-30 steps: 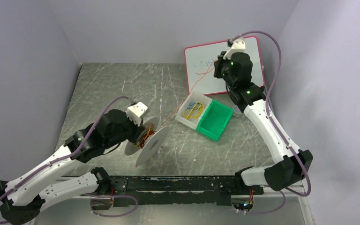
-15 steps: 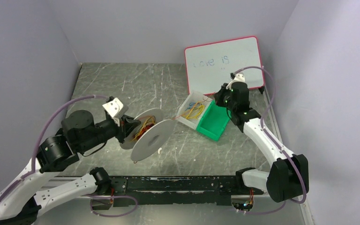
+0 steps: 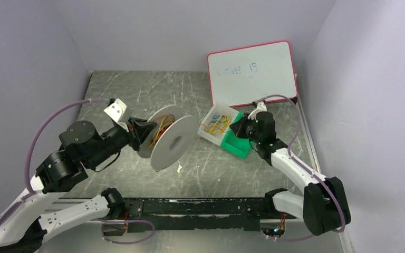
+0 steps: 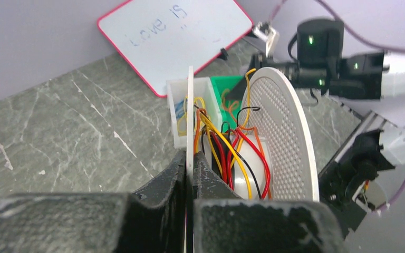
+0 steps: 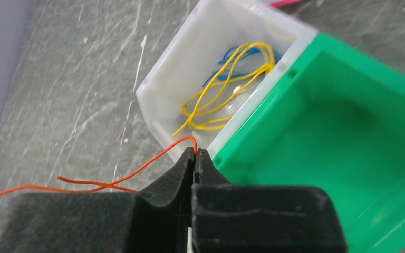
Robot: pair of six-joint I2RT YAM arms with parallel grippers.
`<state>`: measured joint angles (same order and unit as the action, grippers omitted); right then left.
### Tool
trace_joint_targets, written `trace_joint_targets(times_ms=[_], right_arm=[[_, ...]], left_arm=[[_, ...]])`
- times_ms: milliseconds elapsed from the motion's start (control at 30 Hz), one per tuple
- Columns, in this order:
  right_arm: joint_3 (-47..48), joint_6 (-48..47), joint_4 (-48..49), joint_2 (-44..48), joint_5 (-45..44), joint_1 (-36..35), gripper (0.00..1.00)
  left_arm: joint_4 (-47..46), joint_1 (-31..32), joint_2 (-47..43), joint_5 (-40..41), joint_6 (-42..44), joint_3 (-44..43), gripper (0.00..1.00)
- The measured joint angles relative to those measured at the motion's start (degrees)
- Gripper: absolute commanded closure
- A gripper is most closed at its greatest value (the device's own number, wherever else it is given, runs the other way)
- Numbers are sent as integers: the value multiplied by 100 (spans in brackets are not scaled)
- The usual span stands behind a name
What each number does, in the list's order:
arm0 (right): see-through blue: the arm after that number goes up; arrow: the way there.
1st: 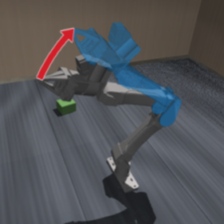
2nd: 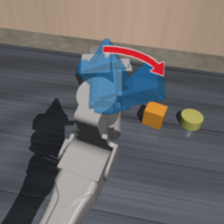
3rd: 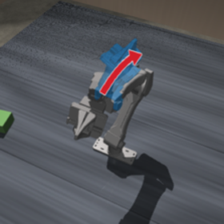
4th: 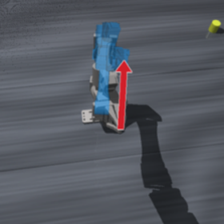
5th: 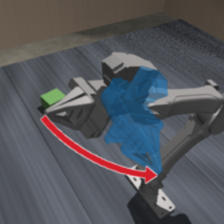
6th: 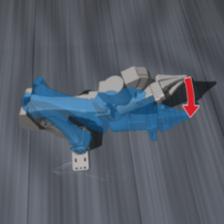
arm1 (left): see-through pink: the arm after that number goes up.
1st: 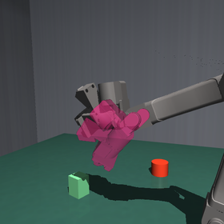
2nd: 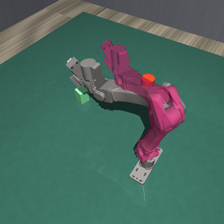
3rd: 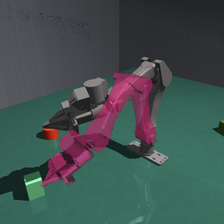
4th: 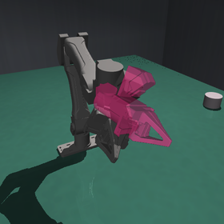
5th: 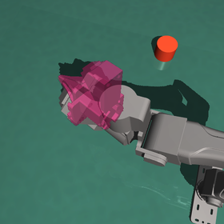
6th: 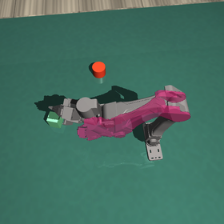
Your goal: Wrap the cables
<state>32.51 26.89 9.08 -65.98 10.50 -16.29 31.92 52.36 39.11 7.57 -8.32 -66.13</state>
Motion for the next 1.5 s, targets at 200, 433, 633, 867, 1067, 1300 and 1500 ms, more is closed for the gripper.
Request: trace_joint_targets(times_ms=[200,433,633,867,1067,1300,1500], right_arm=[[-597,114,350,173,2,-564,100],[-1165,289,837,221,-367,-1814,100],[-1429,411,1388,192,-780,-2885,100],[-1316,546,1762,-319,-1397,-4284,100],[-610,533,1720,-1115,-2044,-5523,100],[437,251,1449,-1725,-2625,-6561,100],[1099,-4,970,-1727,-3036,-7014,100]], left_arm=[[-278,0,186,448,-232,-315,93],[-404,4,479,1285,-575,-717,93],[-450,4,737,1891,-715,-750,93],[-564,7,1119,2669,-708,-704,93],[-741,9,1325,3305,-697,-566,93],[-857,9,1563,3764,-691,-468,93],[-883,9,1746,3917,-697,-251,93]])
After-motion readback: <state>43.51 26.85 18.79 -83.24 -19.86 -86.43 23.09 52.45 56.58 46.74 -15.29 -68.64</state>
